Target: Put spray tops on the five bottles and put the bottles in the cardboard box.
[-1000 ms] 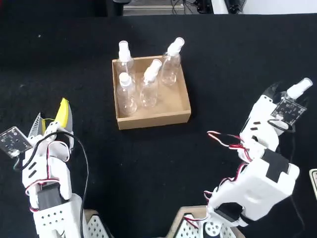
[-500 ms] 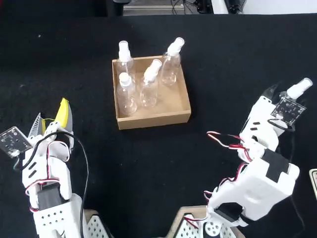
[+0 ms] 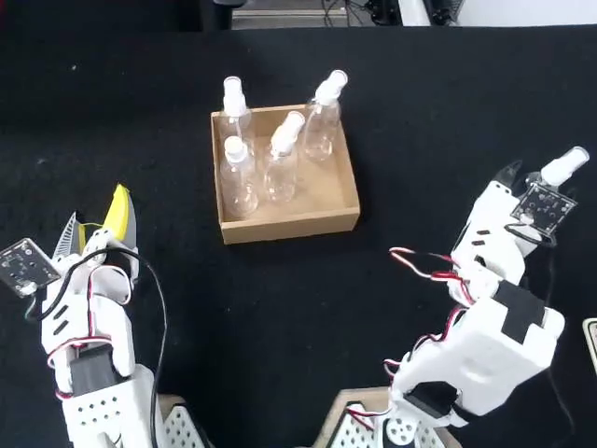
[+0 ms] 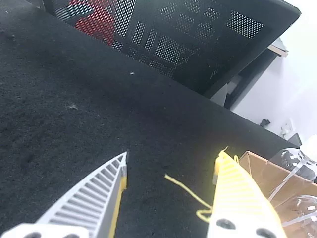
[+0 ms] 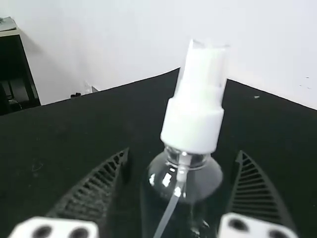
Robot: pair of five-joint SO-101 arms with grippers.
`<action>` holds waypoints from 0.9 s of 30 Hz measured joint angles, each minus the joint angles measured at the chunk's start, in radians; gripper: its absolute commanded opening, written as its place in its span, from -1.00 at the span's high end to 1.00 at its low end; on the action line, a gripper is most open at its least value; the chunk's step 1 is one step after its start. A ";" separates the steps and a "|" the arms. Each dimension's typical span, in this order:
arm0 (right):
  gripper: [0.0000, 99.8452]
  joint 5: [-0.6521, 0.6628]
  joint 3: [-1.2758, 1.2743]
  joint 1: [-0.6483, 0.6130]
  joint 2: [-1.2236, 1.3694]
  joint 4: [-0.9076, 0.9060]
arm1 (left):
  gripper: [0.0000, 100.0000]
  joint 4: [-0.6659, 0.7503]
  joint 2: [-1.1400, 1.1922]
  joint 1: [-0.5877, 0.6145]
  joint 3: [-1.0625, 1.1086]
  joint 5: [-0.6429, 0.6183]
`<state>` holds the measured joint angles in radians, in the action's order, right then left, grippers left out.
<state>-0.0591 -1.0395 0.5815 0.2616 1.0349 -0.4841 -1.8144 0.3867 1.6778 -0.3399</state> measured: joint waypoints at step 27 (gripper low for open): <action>0.98 0.000 -0.031 0.002 0.000 0.000 | 0.47 0.000 0.000 0.000 0.000 0.000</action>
<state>-0.0591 -1.0702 0.5831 0.2616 1.0349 -0.4841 -1.8144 0.3867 1.6778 -0.3399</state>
